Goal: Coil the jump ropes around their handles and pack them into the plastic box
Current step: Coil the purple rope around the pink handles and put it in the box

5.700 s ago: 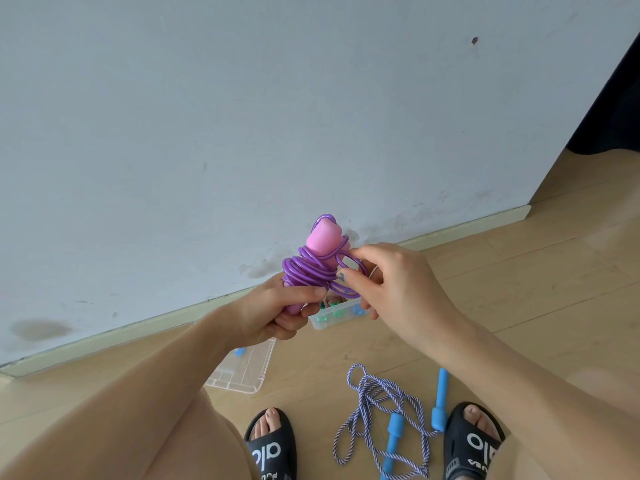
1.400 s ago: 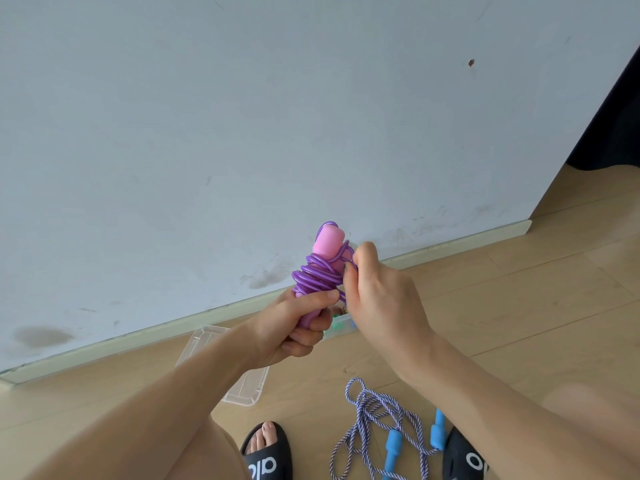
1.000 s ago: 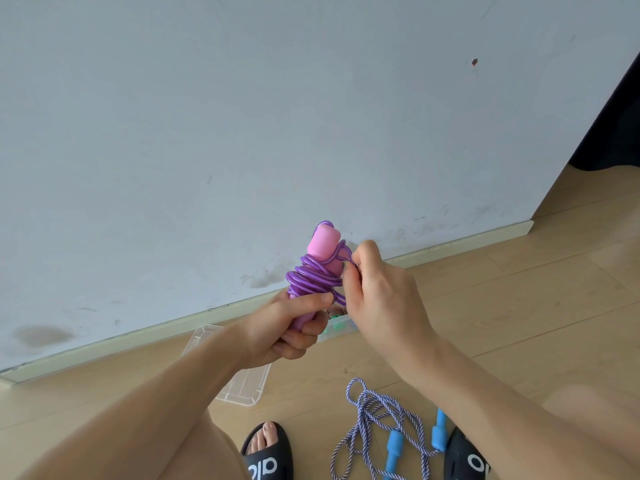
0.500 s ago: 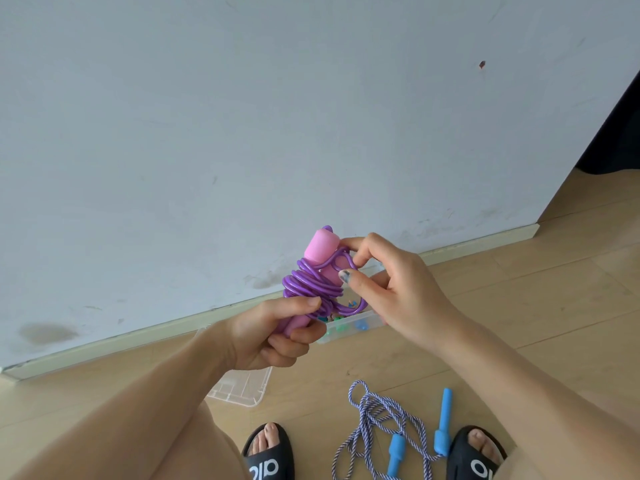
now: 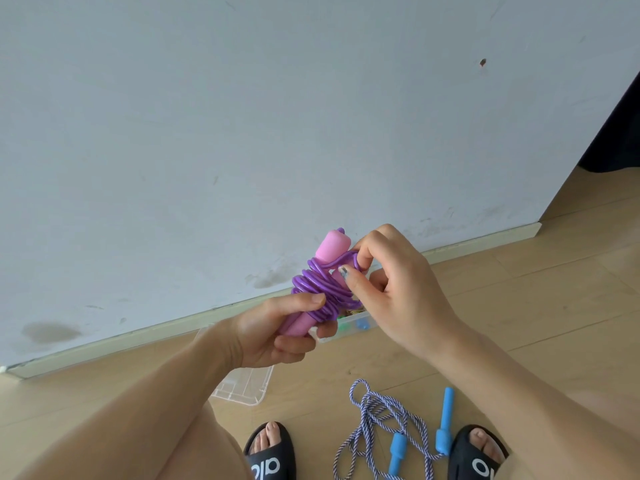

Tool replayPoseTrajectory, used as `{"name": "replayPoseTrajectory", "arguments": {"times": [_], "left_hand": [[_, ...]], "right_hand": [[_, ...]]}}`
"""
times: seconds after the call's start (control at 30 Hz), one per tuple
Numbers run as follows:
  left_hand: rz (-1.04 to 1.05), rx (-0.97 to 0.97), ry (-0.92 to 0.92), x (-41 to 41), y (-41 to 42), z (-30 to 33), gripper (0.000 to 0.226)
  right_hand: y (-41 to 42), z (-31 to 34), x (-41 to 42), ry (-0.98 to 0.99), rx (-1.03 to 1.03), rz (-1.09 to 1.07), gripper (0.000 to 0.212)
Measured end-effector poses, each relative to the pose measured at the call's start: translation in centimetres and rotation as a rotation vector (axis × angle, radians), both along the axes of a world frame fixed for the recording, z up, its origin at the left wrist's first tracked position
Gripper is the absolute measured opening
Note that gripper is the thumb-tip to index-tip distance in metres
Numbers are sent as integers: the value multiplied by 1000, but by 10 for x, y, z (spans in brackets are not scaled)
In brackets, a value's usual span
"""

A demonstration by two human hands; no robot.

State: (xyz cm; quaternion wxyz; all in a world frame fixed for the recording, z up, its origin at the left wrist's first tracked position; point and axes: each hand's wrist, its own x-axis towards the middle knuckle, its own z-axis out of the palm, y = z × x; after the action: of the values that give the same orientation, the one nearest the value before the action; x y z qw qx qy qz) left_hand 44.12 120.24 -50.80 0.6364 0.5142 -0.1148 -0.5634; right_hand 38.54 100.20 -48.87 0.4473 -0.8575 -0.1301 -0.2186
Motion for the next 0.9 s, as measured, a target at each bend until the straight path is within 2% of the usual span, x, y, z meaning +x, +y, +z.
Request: {"name": "replayPoseTrajectory", "arguments": {"times": [0.13, 0.3, 0.5, 0.6, 0.77, 0.9], "left_hand": [[154, 32, -148, -3, -7, 1, 32], [260, 83, -279, -1, -9, -4, 39], [317, 45, -348, 0, -12, -5, 24], [327, 31, -360, 2, -12, -6, 26], [444, 26, -267, 7, -13, -8, 36], [576, -10, -152, 13, -14, -5, 31]], "right_hand": [[-2, -3, 3, -15, -36, -37, 24], [-1, -10, 5, -5, -51, -66, 21], [3, -17, 4, -4, -87, -123, 17], [1, -18, 2, 53, -123, -189, 16], [0, -13, 1, 237, 148, -162, 13], [2, -10, 2, 428, 576, -86, 6]]}}
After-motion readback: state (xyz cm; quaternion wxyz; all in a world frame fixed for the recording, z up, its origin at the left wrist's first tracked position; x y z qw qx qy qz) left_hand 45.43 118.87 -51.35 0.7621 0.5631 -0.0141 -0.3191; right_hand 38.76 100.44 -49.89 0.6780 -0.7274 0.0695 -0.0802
